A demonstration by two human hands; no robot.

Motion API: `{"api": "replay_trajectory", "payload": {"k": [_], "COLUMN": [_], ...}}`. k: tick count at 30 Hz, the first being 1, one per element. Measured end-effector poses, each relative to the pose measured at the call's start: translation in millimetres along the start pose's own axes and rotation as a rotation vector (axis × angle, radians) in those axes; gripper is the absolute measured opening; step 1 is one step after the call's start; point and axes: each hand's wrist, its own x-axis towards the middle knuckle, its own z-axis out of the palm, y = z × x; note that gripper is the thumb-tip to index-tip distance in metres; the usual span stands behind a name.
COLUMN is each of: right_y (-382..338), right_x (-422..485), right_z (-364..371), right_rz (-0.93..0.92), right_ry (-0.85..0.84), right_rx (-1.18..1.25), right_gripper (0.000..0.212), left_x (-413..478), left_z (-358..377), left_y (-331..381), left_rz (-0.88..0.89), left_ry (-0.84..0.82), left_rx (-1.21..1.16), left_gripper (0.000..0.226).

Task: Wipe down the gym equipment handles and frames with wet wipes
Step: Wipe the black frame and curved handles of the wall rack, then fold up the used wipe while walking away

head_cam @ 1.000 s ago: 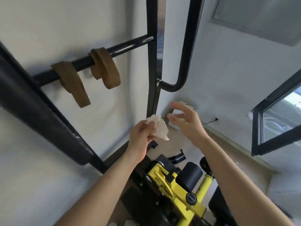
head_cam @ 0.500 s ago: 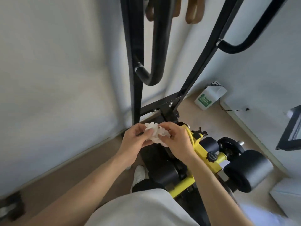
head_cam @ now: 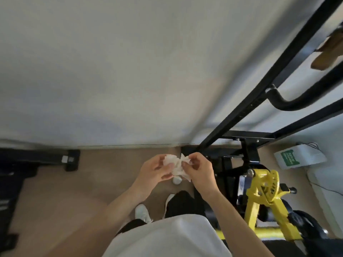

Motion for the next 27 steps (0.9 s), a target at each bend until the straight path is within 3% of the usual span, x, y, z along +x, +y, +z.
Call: {"api": "replay_trajectory", "payload": {"k": [5,10,16,21,27], "right_y": [-38.4,-68.5,-97.0,-106.5,-93.3], "right_x": [7.5,9.6,-1.7,-41.5,-139.9], "right_z": [71.4,146.9,240.7,307.5,365.5], "right_rz": [-0.049,-0.142,-0.410,-0.575,-0.656], "right_ry": [-0.273,-0.672,-1.185,-1.456,-1.611], "right_rx": [-0.039,-0.107,-0.275,-0.430,-0.532], "right_gripper": [0.011,0.013,0.044,0.024,0.007], "left_x": [-36.4,-73.5,-139.0,-198.6,-282.0], "left_z": [-56.2,-110.7,-157.7,-164.6,-158.4], "left_y": [-9.6,-23.8,-46.7,-71.5,-114.2], "left_rz": [0.053,0.122,0.139,0.159,0.264], "left_ry": [0.249,0.551,0.956,1.276,1.513], "left_rx": [-0.103,-0.253,-0.357,-0.459,-0.582], "left_gripper": [0.036,0.041,0.045,0.033,0.017]}}
